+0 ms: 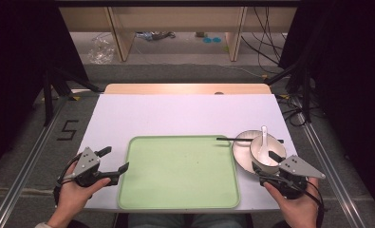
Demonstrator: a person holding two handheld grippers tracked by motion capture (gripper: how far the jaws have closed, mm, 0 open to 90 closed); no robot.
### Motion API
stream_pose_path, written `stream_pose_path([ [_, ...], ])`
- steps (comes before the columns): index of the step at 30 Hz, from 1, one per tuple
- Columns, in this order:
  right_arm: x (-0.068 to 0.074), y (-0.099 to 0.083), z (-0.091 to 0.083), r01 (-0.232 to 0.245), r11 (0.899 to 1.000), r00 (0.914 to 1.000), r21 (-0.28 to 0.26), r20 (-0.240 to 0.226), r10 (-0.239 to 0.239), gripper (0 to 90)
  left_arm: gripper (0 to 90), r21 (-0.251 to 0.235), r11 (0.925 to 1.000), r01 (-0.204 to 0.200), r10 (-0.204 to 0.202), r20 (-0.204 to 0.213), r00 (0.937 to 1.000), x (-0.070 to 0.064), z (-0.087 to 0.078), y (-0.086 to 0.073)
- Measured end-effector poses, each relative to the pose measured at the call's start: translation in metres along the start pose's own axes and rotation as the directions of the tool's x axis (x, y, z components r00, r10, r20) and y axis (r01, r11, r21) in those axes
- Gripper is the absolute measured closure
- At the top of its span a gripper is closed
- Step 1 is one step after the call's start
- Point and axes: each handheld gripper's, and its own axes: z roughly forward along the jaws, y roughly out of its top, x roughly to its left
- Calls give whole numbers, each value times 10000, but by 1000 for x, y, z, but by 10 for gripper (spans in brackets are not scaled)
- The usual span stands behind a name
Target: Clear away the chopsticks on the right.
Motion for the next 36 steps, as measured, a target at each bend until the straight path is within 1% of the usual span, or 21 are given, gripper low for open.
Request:
stream_pose_path([
  [1,0,0,0,0,10000,10000,0,0,0,376,153,6,10000,17,-17,2,10000,0,0,0],
  [2,-2,2,0,158,9999,9999,68,-65,-157,441,153,8,10000,-2,2,6,10000,0,0,0],
  [4,-2,5,1,300,9994,9995,171,76,-302,485,154,-13,9999,-134,134,-3,9999,1,0,0],
  [5,-3,7,3,498,9986,9987,183,113,-500,522,153,14,10000,66,-66,-24,10000,0,-1,-1],
  [7,-4,8,5,573,9982,9983,170,111,-575,547,153,10,10000,97,-97,-34,9999,0,-1,-1],
  [8,-5,12,9,676,9972,9977,333,60,-678,620,154,8,10000,85,-85,-37,10000,0,-1,-1],
  [9,-5,12,9,676,9972,9977,333,60,-678,620,154,11,10000,79,-79,-35,10000,0,-1,-1],
  [14,-5,29,26,922,9932,9957,708,7,-925,830,154,-18,10000,89,-89,-4,10000,0,0,0],
  [15,-5,29,26,922,9932,9957,708,7,-925,830,154,-18,10000,89,-89,-4,10000,0,0,0],
  [16,-5,34,36,915,9920,9958,867,-6,-918,889,154,-13,10000,17,-17,4,10000,0,0,0],
  [19,-5,38,45,751,9905,9972,1148,-104,-744,900,154,-27,10000,83,-83,3,10000,0,0,-1],
  [21,-7,45,64,285,9824,9996,1847,-82,-274,900,154,-26,9999,99,-99,-8,10000,0,-1,-1],
  [22,-7,45,64,285,9824,9996,1847,-82,-274,900,154,-25,9999,99,-99,0,10000,0,-1,-1],
  [24,-11,50,74,-399,9709,9990,2361,-123,441,900,155,-29,9999,107,-107,9,9999,0,0,-1],
  [26,-14,53,85,-919,9507,9953,2962,-7,965,900,155,-40,9999,103,-103,14,9999,0,0,-1],
  [27,-14,55,90,-1239,9376,9919,3248,142,1261,900,155,-39,9999,95,-95,12,10000,0,0,-1],
  [28,-15,57,102,-1611,9115,9866,3784,364,1592,900,155,-41,9999,152,-152,29,9999,0,0,-1],
  [32,-15,59,124,-1893,8713,9815,4528,611,1816,900,155,-46,9999,165,-165,28,9999,0,0,-1],
  [34,-15,60,131,-1919,8628,9809,4677,630,1840,900,155,-45,10000,79,-78,18,10000,0,0,-1],
  [35,-15,60,131,-1919,8628,9809,4677,630,1840,900,155,-51,9999,156,-156,33,9999,0,0,-1],
  [36,-14,61,141,-2054,8474,9783,4897,800,1909,900,155,-50,9999,160,-159,38,9999,0,0,-1],
])
